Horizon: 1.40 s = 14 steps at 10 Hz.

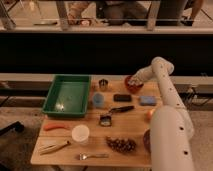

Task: Wipe red bowl with towel

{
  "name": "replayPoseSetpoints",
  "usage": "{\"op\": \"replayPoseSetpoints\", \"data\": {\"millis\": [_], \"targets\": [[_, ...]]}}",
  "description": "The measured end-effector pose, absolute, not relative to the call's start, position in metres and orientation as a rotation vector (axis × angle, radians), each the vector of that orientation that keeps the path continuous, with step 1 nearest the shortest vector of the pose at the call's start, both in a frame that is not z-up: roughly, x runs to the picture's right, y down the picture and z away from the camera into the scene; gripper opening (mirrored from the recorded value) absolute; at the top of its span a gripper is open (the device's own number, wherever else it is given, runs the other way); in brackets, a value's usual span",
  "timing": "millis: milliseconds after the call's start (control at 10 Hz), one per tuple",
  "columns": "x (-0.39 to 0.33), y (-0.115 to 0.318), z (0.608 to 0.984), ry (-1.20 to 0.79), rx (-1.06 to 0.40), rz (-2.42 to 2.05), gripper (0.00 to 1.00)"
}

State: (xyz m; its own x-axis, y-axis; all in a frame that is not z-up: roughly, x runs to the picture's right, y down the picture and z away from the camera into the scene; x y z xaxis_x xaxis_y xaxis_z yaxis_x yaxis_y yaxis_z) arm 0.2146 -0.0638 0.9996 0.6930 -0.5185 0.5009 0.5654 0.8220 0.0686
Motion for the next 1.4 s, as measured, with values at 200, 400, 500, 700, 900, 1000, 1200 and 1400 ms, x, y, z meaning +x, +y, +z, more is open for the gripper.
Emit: {"op": "replayPoseSetpoints", "data": {"millis": [200, 400, 500, 700, 900, 1000, 1200, 1400], "targets": [[0.208, -0.068, 1.005, -0.543, -0.082, -0.626, 0.00], [0.197, -0.071, 1.006, -0.572, -0.076, -0.625, 0.00], [0.194, -0.071, 1.006, -0.581, -0.074, -0.622, 0.00], [0.193, -0.072, 1.006, -0.586, -0.075, -0.620, 0.00], [0.188, -0.066, 0.994, -0.640, -0.103, -0.561, 0.00], [0.188, -0.064, 0.989, -0.653, -0.113, -0.546, 0.00], [0.194, -0.056, 0.979, -0.657, -0.130, -0.511, 0.00], [0.194, -0.050, 0.971, -0.661, -0.143, -0.495, 0.00]]}}
